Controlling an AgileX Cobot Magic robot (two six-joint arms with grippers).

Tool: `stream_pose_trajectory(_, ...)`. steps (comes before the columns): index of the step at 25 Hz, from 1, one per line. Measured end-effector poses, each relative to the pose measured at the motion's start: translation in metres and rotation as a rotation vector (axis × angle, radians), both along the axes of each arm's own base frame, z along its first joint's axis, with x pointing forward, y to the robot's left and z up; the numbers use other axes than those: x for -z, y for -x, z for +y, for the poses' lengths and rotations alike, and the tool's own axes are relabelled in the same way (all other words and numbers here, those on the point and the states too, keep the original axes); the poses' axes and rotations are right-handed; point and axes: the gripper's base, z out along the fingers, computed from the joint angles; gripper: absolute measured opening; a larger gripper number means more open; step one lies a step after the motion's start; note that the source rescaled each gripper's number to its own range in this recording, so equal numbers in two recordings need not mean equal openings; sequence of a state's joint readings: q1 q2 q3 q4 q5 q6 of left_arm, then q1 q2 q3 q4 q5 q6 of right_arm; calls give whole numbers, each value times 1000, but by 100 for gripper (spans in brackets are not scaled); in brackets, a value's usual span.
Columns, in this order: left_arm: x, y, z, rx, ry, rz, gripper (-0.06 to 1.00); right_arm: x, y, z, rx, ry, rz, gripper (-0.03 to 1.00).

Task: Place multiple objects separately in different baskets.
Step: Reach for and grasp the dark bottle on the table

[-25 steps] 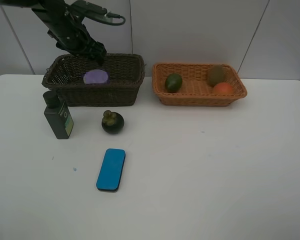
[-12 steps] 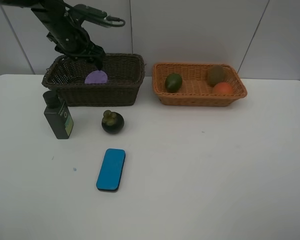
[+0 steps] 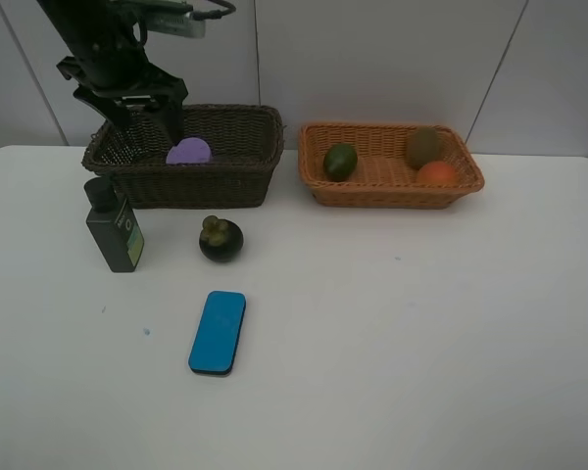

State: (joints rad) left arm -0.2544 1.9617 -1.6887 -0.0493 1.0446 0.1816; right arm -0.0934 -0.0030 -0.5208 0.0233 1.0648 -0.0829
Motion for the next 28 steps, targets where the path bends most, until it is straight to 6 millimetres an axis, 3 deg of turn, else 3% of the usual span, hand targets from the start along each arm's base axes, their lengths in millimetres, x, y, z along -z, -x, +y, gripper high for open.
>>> stream_pose_trajectory(6, -24, 21, 12, -189, -36, 79, 100, 0, 0, 0, 1, 0, 0, 100)
stream_pose_trajectory(9, -26, 25, 16, -308, -28, 80, 100, 0, 0, 0, 1, 0, 0, 100)
stream_pose_trajectory(20, 18, 62, 34, -356, -159, 236, 100, 0, 0, 0, 1, -1, 0, 100)
stream_pose_trajectory(28, 38, 67, 39, -361, -136, 223, 100, 0, 0, 0, 2, -2, 0, 100)
